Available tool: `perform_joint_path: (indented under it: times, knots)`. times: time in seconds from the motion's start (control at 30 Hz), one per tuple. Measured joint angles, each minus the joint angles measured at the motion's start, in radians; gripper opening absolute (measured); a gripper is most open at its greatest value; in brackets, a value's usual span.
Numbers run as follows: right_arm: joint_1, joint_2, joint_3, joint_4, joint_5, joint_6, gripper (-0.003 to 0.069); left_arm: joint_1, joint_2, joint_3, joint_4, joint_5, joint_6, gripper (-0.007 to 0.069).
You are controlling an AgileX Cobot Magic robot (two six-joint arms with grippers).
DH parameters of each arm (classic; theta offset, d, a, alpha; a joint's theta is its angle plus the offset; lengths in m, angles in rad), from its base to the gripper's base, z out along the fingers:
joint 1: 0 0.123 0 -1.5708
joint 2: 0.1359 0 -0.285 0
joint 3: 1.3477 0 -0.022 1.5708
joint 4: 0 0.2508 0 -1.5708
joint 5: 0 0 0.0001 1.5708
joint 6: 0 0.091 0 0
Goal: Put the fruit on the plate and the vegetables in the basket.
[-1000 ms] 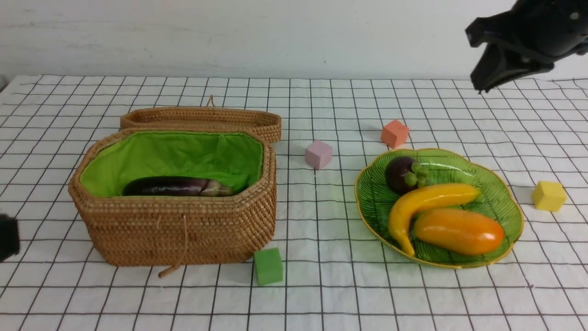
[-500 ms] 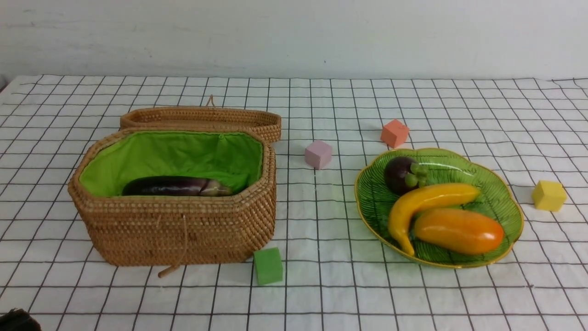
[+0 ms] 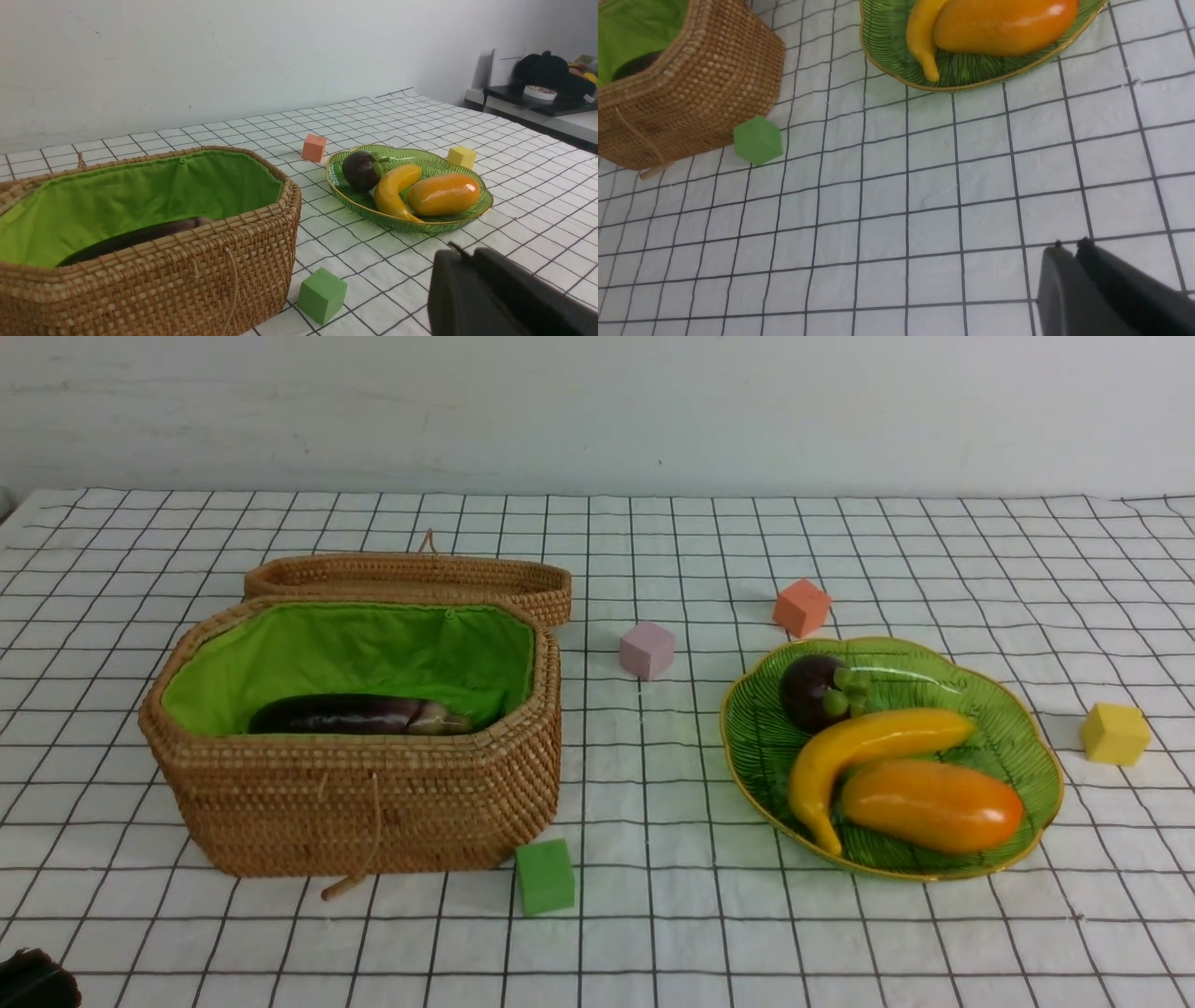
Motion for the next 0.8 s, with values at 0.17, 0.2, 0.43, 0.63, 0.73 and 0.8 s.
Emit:
perform_joint_path:
  times: [0.17, 0.2, 0.43, 0.63, 0.73, 0.8]
  knots:
    - [0.0, -0.024, 0.001, 0.003, 0.008, 0.0, 0.0062, 0.0, 0.0, 0.0, 0.0, 0.0, 0.0, 0.0034]
    - [0.0, -0.024, 0.001, 0.003, 0.008, 0.0, 0.0062, 0.0, 0.0, 0.0, 0.0, 0.0, 0.0, 0.0034]
    - [-0.016, -0.051, 0.042, -0.087, -0.078, -0.014, 0.0069, 0.0, 0.0, 0.0, 0.0, 0.0, 0.0, 0.0036]
    - [-0.098, -0.155, 0.217, -0.114, -0.304, -0.032, 0.0083, 0.0, 0.0, 0.0, 0.0, 0.0, 0.0, 0.004]
    - [-0.11, -0.24, 0.383, -0.149, -0.449, -0.093, 0.01, 0.0, 0.0, 0.0, 0.0, 0.0, 0.0, 0.0043]
    - [-0.11, -0.267, 0.439, -0.164, -0.477, -0.11, 0.0104, 0.0, 0.0, 0.0, 0.0, 0.0, 0.0, 0.0044]
